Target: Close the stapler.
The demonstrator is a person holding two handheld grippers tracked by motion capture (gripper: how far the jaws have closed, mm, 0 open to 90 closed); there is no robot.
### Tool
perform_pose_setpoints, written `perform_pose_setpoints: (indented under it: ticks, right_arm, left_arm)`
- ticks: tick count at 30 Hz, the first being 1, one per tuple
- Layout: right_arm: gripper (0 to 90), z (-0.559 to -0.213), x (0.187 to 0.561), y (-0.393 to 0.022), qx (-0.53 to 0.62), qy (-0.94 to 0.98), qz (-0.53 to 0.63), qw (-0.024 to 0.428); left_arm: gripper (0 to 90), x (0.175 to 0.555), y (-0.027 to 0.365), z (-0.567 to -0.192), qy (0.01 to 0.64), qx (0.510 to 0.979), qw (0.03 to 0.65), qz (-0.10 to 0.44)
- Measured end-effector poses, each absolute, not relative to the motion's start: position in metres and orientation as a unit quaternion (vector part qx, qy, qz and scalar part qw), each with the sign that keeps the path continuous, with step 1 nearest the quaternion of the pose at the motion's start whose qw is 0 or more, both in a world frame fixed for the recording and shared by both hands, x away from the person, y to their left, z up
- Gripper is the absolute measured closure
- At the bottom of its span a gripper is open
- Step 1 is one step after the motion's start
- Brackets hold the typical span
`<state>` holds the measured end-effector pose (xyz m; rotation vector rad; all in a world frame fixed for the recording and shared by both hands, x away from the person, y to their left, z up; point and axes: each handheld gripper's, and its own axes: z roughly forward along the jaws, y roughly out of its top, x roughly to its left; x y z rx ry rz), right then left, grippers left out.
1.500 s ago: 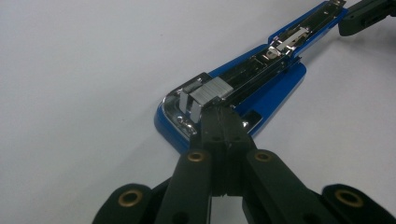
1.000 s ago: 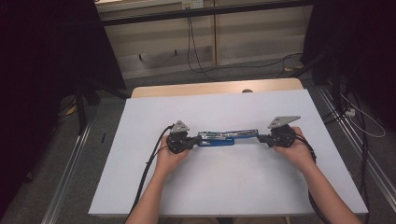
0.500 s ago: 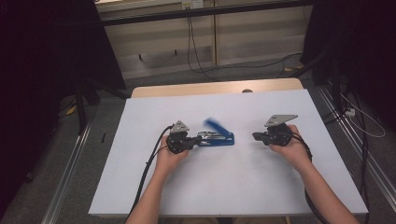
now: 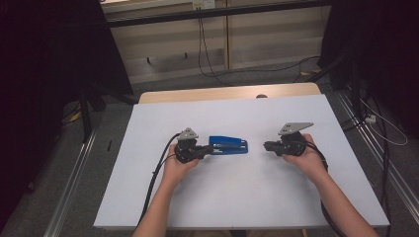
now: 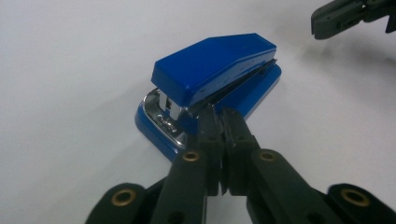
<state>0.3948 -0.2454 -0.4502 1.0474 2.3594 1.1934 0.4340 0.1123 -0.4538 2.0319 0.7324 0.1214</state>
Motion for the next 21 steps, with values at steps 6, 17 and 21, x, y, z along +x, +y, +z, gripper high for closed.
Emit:
perform_pose_setpoints:
  ticks: [6,17,21]
  right_arm:
    - [71.2,-0.450,0.391,-0.244,0.372,0.813,0.424,0.146]
    - [37.8,-0.448,0.375,-0.252,0.396,0.793,0.438,0.145]
    - [33.1,-0.445,0.365,-0.256,0.400,0.787,0.446,0.147]
  left_arm:
    - [70.9,0.431,0.116,-0.449,0.300,0.828,0.470,0.058]
    - [35.1,0.422,0.124,-0.442,0.309,0.822,0.473,0.067]
    - [29.9,0.417,0.131,-0.438,0.304,0.822,0.476,0.077]
